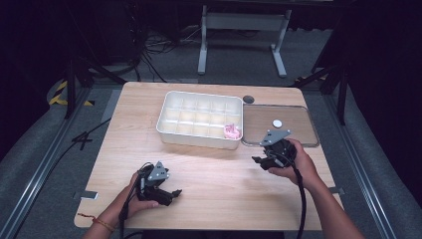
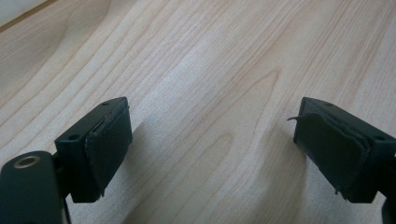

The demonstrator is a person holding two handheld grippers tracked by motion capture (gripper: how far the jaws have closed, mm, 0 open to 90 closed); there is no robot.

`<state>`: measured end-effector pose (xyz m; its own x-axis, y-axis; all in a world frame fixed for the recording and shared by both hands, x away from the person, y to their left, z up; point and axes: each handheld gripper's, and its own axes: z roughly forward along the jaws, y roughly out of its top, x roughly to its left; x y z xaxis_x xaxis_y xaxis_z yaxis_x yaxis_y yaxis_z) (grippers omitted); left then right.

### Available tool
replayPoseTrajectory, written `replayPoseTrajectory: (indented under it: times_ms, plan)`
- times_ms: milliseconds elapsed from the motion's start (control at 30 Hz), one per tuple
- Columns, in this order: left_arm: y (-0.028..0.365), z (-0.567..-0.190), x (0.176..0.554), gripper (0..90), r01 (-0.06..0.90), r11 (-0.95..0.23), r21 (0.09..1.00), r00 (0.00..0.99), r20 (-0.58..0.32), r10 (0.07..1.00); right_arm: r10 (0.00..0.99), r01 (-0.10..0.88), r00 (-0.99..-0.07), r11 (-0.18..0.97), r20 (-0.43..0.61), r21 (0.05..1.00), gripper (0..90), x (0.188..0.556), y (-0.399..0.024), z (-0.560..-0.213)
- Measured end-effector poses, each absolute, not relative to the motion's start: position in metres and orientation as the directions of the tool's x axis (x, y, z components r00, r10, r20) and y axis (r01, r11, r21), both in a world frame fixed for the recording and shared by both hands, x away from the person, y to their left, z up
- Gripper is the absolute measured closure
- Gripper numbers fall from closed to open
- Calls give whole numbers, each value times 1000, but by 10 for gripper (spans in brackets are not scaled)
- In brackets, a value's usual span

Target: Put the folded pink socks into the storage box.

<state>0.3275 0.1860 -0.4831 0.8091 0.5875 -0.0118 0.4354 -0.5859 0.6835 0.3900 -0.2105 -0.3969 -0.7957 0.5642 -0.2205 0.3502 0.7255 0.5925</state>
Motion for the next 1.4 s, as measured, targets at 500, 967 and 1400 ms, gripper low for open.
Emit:
replayPoseTrajectory:
  times_ms: [500, 967, 1400]
  plan:
    - [186, -483, 328, 117, 435, -587, 682, 809, -10, 588, 581, 359, -786, 707, -211, 609, 381, 373, -226, -415]
    - [186, -483, 328, 117, 435, -588, 682, 809, -10, 588, 639, 395, -750, 643, -174, 656, 357, 356, -250, -432]
    - [186, -483, 328, 117, 435, -588, 682, 810, -11, 586, 681, 443, -720, 599, -133, 667, 316, 341, -275, -447]
